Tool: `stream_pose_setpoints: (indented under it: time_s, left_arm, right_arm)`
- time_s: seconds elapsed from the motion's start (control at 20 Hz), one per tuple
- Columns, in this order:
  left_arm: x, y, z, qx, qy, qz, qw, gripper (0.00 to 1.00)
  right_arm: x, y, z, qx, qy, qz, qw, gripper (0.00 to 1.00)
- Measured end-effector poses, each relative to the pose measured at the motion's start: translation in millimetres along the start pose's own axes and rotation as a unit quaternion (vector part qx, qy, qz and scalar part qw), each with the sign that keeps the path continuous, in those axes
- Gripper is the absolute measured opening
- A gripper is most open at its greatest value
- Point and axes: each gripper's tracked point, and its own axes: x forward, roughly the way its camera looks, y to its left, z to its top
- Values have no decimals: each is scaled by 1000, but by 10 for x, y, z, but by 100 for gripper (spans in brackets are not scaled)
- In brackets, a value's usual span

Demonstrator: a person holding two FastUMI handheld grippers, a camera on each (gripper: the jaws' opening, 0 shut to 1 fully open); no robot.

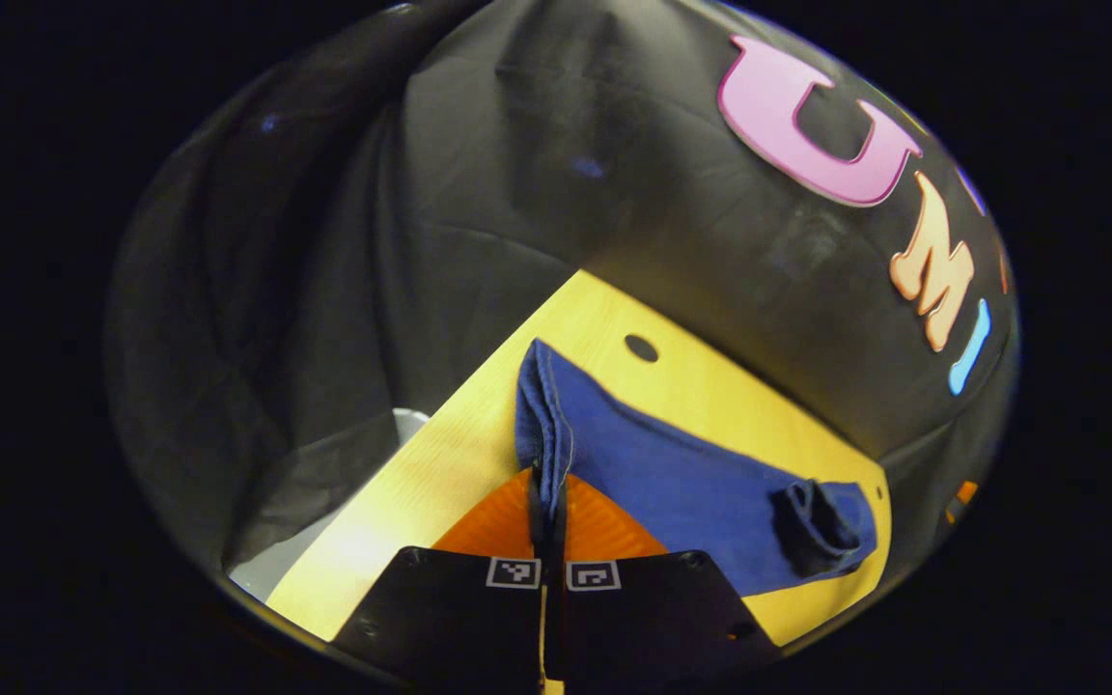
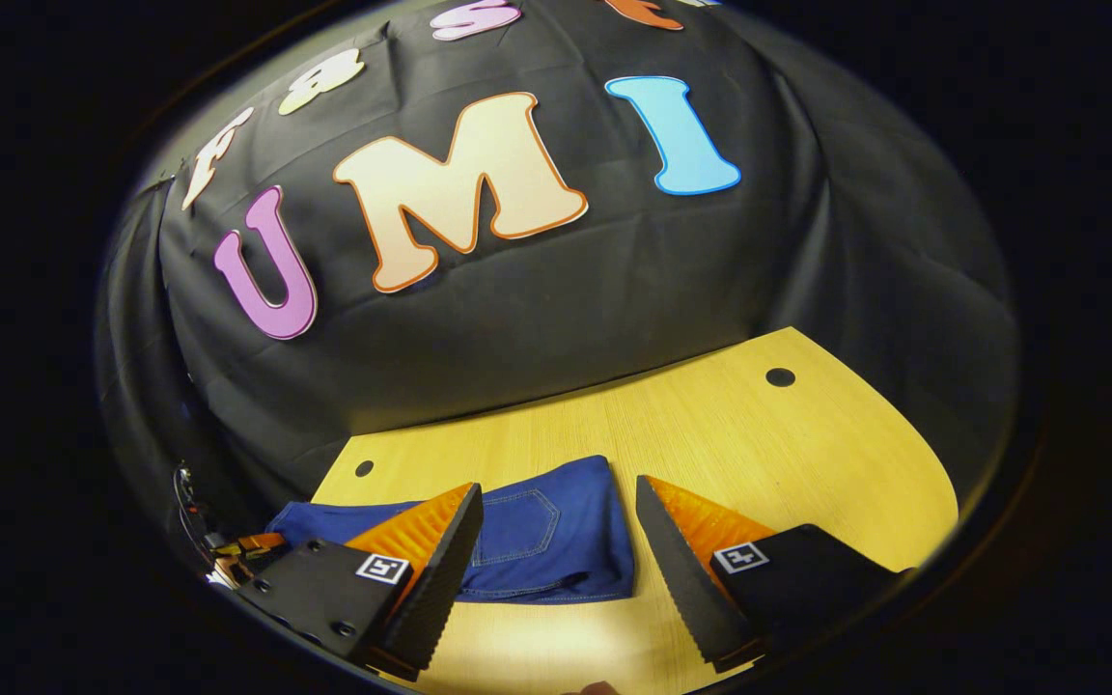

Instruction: Grasp the waist and the cuffs of the jeans and fold them to make the two legs overlap; first hold the waist and fold one-third of the jeans toward the cuffs, then hold the cuffs and fold the remaining one-third in the same direction to finish folding.

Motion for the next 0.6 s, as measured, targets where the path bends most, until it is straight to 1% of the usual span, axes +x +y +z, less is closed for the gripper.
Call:
stream_pose_setpoints:
  time_s: [0.05,0.1,0.15,0.2,0.25,0.3,0.4,0.5,0.55,0.6]
  left_arm:
    - [-156,-64,110,0,-8,-15,1000,0]
    - [-284,-178,203,6,-15,-29,999,0]
    - [-344,-285,216,15,-23,-42,999,0]
    - [-448,-436,250,24,-26,-55,998,0]
    - [-476,-688,262,32,-28,-68,997,0]
    - [-467,-946,263,40,-30,-81,995,0]
    - [-446,-1485,264,56,-31,-103,993,0]
    - [-463,-1877,297,70,-38,-121,989,0]
    - [-476,-2079,306,73,-38,-132,988,0]
    - [-509,-2292,304,74,-41,-143,986,0]
  right_arm:
    - [-14,-11,31,4,-3,4,1000,98]
    - [-22,-24,48,6,-4,7,1000,94]
    - [-38,-50,46,7,-5,9,1000,98]
    - [-46,-84,58,7,-5,10,1000,98]
    - [-60,-139,42,8,-4,11,1000,94]
    - [-75,-175,39,7,-4,13,1000,98]
    - [-99,-259,3,0,0,16,1000,98]
    - [-128,-382,-50,-15,6,12,1000,98]
    - [-149,-448,-77,-21,9,10,1000,94]
    - [-163,-508,-98,-25,11,9,1000,98]
